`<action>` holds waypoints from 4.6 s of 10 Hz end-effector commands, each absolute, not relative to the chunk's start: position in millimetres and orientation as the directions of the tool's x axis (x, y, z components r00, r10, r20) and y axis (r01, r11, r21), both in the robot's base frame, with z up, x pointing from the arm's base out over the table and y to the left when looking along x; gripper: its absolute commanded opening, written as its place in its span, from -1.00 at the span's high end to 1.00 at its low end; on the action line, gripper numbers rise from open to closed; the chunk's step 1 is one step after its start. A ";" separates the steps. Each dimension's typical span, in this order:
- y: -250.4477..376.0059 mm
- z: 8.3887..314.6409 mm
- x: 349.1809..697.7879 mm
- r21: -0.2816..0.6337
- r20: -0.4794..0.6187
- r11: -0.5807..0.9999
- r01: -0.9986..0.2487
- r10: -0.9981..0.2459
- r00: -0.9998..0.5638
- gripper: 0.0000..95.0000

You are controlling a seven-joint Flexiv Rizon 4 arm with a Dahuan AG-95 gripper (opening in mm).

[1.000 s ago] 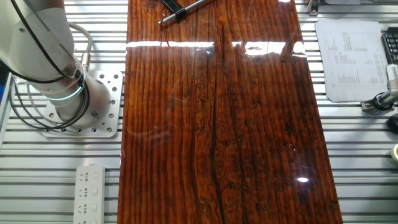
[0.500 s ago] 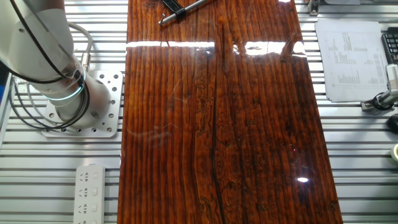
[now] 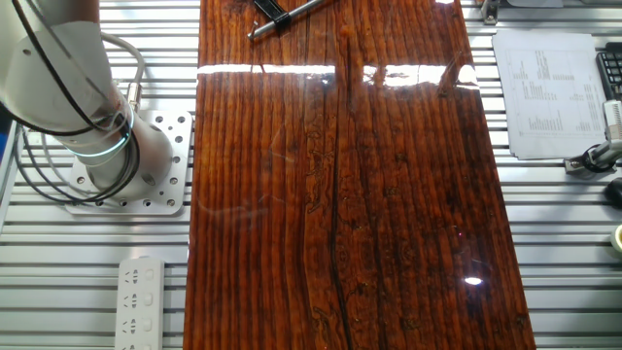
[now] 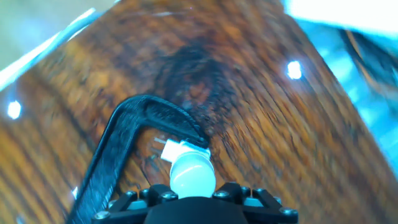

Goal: Install the light bulb by rotating it

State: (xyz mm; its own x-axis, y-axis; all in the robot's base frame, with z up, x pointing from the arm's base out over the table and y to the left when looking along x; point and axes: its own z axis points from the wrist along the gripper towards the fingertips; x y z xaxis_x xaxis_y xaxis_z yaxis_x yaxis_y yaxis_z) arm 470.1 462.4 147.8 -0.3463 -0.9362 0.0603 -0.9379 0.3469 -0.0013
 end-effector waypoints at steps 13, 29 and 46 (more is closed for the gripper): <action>465.4 114.4 466.7 -0.015 0.030 -0.611 -0.792 -0.792 0.610 -0.20; 458.9 106.9 469.6 -0.047 0.027 -0.564 -0.824 -0.826 0.563 0.20; 458.9 106.5 469.6 -0.054 0.037 -0.153 -0.987 -0.988 0.151 0.60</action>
